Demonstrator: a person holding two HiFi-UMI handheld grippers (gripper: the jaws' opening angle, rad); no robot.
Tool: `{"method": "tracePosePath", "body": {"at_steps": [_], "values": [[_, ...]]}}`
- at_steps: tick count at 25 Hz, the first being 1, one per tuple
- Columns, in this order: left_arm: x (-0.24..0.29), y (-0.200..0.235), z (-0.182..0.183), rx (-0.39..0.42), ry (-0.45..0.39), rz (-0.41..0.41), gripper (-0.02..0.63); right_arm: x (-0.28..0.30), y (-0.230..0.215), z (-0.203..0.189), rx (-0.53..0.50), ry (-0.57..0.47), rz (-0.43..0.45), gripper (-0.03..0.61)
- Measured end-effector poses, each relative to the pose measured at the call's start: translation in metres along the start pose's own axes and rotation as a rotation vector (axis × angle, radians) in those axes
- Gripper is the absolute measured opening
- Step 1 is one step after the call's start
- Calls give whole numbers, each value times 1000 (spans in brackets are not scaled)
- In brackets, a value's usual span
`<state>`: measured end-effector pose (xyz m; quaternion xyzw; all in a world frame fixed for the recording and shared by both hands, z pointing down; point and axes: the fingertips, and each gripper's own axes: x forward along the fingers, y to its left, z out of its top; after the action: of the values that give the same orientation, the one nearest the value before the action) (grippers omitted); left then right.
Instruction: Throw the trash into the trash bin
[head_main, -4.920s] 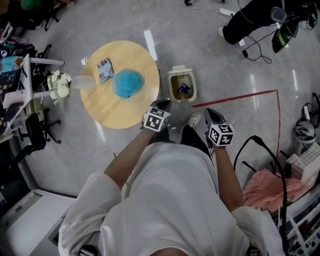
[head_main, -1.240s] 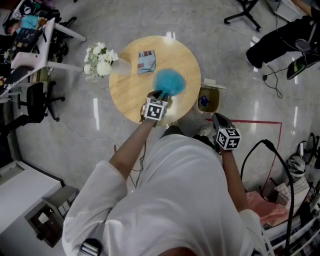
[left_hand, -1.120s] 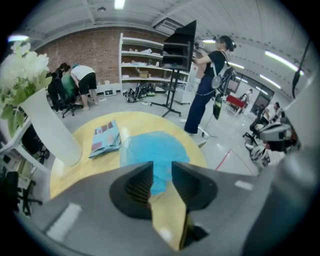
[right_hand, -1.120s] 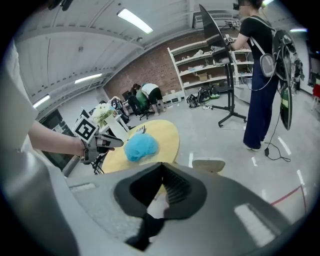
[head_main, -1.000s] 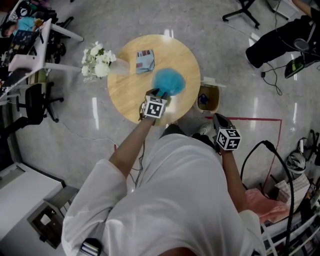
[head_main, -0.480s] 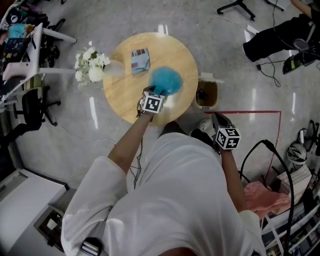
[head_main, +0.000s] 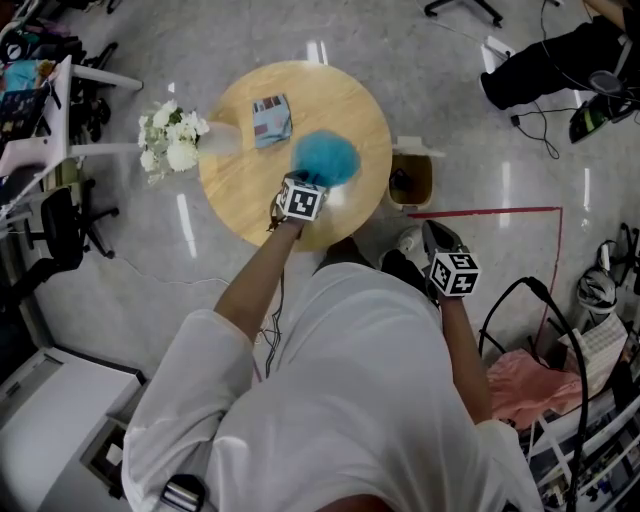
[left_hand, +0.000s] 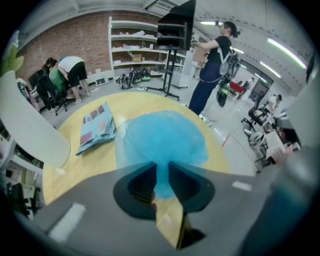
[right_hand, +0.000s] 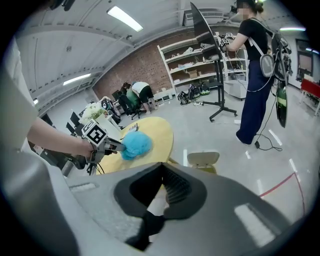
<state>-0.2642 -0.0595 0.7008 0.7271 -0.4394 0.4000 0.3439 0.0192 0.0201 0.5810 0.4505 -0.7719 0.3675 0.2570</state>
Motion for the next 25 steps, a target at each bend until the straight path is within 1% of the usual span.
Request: {"method": "tracePosePath", "body": {"at_steps": [2, 4, 6, 9, 12, 15, 17, 20, 25], "values": [[3, 1, -1, -2, -1, -2, 41, 0, -1, 0, 3, -2, -5, 2], [-2, 4, 0, 3, 7, 16, 11, -1, -2, -2, 7, -6, -9, 2], [-4, 3, 1, 2, 1, 12, 8, -2, -3, -2, 10, -10, -13, 2], [-10, 1, 8, 5, -30, 21, 8, -5, -6, -2, 12, -18, -18, 2], [-22, -3, 12, 8, -26, 39, 6, -7, -9, 1, 12, -33, -19, 2], [-30, -11, 16, 17, -33, 37, 6, -10, -9, 3, 13, -45, -18, 2], [-35, -20, 20, 17, -45, 20, 6, -12, -9, 5, 12, -54, -17, 2], [-40, -43, 26, 1, -62, -49, 6, -15, -11, 8, 10, -70, -13, 2], [-50, -58, 37, 19, -84, -63, 6, -21, -14, 12, 13, -94, -12, 2]]}}
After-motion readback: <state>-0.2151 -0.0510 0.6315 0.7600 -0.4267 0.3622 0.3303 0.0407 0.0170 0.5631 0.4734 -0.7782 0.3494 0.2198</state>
